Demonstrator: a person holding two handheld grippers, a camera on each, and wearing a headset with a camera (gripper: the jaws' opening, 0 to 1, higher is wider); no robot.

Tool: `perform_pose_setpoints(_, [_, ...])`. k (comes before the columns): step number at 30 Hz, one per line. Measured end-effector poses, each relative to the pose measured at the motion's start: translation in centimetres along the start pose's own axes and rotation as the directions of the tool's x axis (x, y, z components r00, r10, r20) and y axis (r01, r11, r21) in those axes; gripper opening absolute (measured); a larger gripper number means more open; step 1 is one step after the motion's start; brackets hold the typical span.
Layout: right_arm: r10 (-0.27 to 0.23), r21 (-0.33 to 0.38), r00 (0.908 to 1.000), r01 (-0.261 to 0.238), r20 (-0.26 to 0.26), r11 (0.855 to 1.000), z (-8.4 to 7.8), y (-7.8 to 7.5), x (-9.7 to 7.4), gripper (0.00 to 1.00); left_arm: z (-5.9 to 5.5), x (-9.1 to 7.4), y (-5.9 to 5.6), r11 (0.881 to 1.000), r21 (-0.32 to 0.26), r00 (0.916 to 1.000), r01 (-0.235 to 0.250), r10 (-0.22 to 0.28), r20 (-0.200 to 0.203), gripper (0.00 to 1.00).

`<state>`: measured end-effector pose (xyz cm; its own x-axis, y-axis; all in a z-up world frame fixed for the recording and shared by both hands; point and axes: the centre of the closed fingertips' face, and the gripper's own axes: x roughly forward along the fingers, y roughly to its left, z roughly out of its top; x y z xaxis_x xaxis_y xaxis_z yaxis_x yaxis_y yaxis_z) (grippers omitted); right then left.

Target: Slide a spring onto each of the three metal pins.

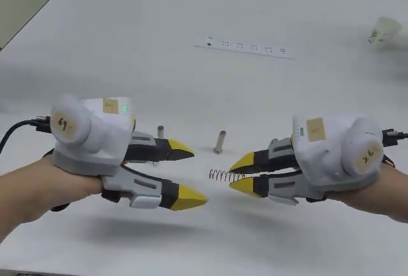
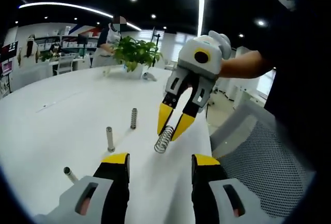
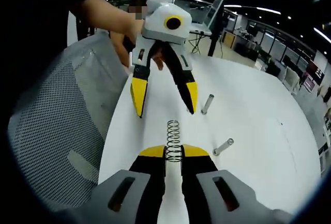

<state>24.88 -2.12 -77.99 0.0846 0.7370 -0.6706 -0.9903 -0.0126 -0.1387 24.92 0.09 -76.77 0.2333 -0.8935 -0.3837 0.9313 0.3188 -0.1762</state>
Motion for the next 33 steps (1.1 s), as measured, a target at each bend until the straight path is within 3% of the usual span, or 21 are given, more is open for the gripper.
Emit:
perform_pose_setpoints(7, [0.009, 0.006, 0.9999, -0.009, 0.006, 1.000, 0.1, 0.1, 0.1, 0.08, 0.7, 1.3, -0.1, 0.999, 0.041, 0.9997, 0.019, -0.019, 0.015, 0.28])
perform_pose_setpoints(21, [0.015, 0.030, 0.9992, -0.016, 0.037, 0.999, 0.5, 0.2, -0.4, 0.08, 1.0, 2.1, -0.5, 0.998, 0.055, 0.9984, 0.039, -0.042, 0.037, 0.04])
perform_pose_setpoints(33, [0.013, 0.032, 0.9995, -0.014, 0.030, 0.999, 0.2, 0.2, -0.4, 0.08, 1.1, 2.2, -1.0, 0.994, 0.098, 0.9974, 0.058, -0.062, 0.037, 0.02])
